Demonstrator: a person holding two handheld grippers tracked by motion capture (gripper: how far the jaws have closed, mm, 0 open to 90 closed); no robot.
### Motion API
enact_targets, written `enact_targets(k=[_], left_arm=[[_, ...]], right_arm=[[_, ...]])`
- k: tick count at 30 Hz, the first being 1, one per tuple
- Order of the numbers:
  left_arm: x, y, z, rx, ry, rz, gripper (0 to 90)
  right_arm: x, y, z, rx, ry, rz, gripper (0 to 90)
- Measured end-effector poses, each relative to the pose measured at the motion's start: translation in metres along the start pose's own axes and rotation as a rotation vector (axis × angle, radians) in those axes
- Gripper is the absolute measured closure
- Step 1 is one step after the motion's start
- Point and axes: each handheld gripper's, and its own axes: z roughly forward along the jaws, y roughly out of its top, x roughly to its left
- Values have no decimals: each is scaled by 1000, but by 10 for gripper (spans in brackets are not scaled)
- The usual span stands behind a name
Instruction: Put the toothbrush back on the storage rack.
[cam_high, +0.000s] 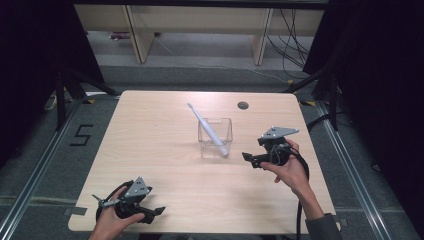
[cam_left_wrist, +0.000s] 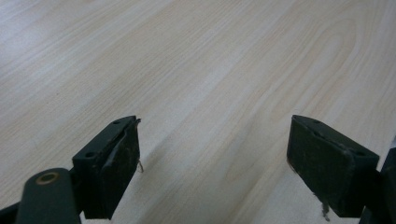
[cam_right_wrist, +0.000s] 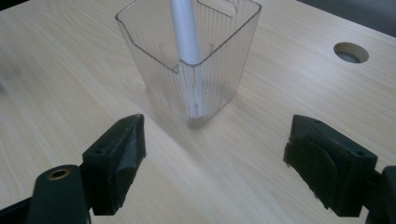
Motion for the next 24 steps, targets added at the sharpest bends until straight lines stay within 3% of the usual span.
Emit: enact_targets(k=[2, 3, 8, 10, 20, 22, 23, 24], left_arm=[[0, 0, 0, -1, 0, 4, 168], [0, 0, 0, -1, 0, 5, 168], [0, 0, 0, -1, 2, 3, 168], [0, 0, 0, 1, 0, 5, 168], [0, 0, 0, -10, 0, -3, 168], [-1, 0, 0, -21, -6, -14, 168], [0, 0, -1, -7, 3, 1, 168], [0, 0, -1, -6, 4, 2, 168]], right_arm=[[0, -2, -1, -7, -6, -16, 201], [2, -3, -2, -4, -2, 10, 201], [4, -9, -4, -1, -4, -19, 203], [7, -13, -5, 4, 5, 13, 203], [9, -31, -6, -34, 0, 28, 207], [11, -35, -5, -14, 0, 47, 207], [12, -36, -3, -18, 3, 51, 207], [10, -37, -3, -8, 4, 30, 208]])
